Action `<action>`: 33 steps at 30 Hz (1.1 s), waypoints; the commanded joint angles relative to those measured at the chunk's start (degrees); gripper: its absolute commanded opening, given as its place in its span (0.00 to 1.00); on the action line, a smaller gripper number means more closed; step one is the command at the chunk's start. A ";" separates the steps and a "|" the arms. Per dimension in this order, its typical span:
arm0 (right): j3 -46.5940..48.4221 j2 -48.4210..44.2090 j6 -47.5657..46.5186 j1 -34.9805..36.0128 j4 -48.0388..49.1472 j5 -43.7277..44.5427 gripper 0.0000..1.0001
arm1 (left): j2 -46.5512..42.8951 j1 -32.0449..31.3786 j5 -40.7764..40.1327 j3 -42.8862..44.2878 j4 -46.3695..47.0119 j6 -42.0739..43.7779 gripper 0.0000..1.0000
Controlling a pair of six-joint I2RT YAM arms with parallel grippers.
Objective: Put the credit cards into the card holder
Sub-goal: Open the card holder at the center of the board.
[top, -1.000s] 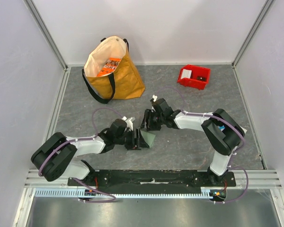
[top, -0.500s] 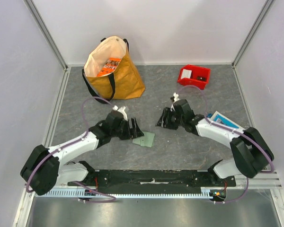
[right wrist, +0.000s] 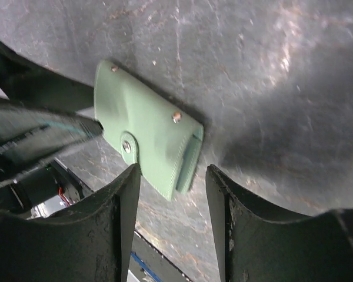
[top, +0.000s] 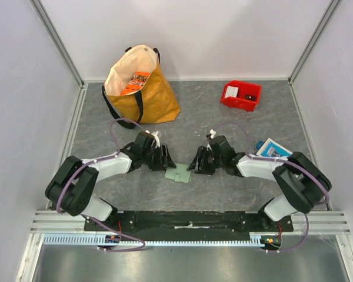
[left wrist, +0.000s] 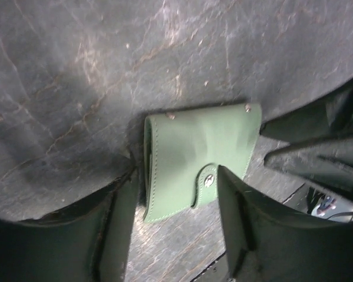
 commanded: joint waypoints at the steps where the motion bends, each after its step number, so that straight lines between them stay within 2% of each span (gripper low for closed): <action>1: 7.09 5.59 -1.10 0.08 4.05 -2.27 0.55 | -3.86 -0.33 4.63 -6.61 7.74 -3.93 0.56; 4: 11.66 9.81 -3.91 -0.18 2.47 -3.33 0.54 | -6.32 -1.82 4.91 -11.62 10.56 -7.01 0.50; 10: 15.98 12.99 -10.06 -3.60 -0.87 -4.21 0.54 | -13.08 -3.32 2.89 -16.73 11.01 -10.45 0.50; 12: 15.90 12.38 -11.47 -4.92 -2.71 -4.92 0.54 | -15.55 -3.32 -3.67 -14.64 3.39 -8.00 0.56; 14: 15.46 9.84 -13.66 -5.19 -5.69 -2.38 0.55 | -17.66 -3.14 -9.48 -11.39 -3.91 -5.45 0.68; 16: 14.15 6.67 -15.78 -5.10 -6.93 -1.84 0.56 | -18.55 -2.79 -12.75 -8.23 -6.65 -2.90 0.80; 17: 13.53 5.09 -16.22 -5.10 -7.11 -2.10 0.56 | -18.46 -2.27 -13.20 -6.56 -7.01 -1.32 0.82; 20: 11.51 2.18 -17.27 -5.10 -6.93 -5.26 0.54 | -15.05 0.19 -8.48 -3.04 -3.16 5.00 0.84; 23: 8.70 -0.54 -17.63 -4.84 -5.10 -8.24 0.51 | -7.32 3.79 6.27 0.30 2.29 9.32 0.84; 25: 7.64 -1.51 -17.45 -4.40 -4.30 -10.62 0.46 | -2.66 4.24 11.30 2.77 2.74 11.42 0.83; 27: 7.72 -1.60 -17.54 -2.83 -4.21 -12.64 0.45 | 0.43 4.15 14.64 3.65 2.74 11.96 0.83; 33: 8.78 1.90 -14.82 1.92 -2.45 -9.94 0.43 | 3.69 4.33 17.91 1.20 6.96 11.35 0.82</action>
